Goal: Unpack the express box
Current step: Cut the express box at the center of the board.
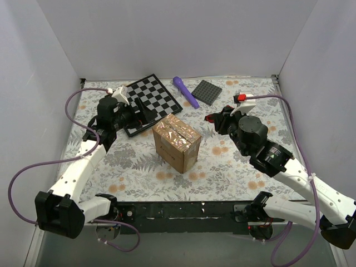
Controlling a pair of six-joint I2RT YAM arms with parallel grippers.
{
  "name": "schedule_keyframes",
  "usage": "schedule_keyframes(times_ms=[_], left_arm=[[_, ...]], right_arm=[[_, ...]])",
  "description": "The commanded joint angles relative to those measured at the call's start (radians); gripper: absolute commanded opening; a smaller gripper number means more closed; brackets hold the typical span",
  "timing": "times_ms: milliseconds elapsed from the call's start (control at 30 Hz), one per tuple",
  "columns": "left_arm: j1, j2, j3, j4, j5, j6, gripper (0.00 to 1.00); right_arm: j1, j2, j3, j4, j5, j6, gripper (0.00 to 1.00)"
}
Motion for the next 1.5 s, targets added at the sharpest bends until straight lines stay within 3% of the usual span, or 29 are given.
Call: schedule_keyframes(times_ms=[0, 200, 333, 400, 633, 767, 933, 1233, 1467], left_arm=[[0.012, 0.025, 0.026, 0.043, 0.267, 0.075, 0.87], [0.024, 0.048, 0.000, 0.093, 0.374, 0.063, 0.81], [0.024, 0.075, -0.004, 0.100, 0.430, 0.070, 0.66], [0.024, 0.079, -0.021, 0.104, 0.439, 0.067, 0.64], [0.024, 0.071, -0.076, 0.092, 0.419, 0.081, 0.60], [0.024, 0.060, -0.095, 0.098, 0.425, 0.080, 0.52], [0.024, 0.046, -0.113, 0.110, 0.427, 0.073, 0.33], [0.024, 0.054, -0.124, 0.124, 0.437, 0.063, 0.20], [0.024, 0.060, -0.142, 0.142, 0.465, 0.050, 0.05]], right_arm=[[0.002, 0.007, 0.080, 0.004, -0.076, -0.030, 0.01], [0.002, 0.021, 0.125, 0.002, -0.112, -0.042, 0.01], [0.002, 0.024, 0.114, 0.017, -0.127, -0.039, 0.01], [0.001, 0.026, 0.107, 0.023, -0.133, -0.036, 0.01], [0.001, 0.038, 0.120, 0.028, -0.173, -0.033, 0.01], [0.002, 0.064, 0.154, 0.020, -0.213, -0.030, 0.01], [0.002, 0.073, 0.170, 0.022, -0.231, -0.028, 0.01], [0.002, 0.081, 0.177, 0.030, -0.245, -0.028, 0.01], [0.019, 0.167, 0.261, 0.011, -0.362, -0.057, 0.01]])
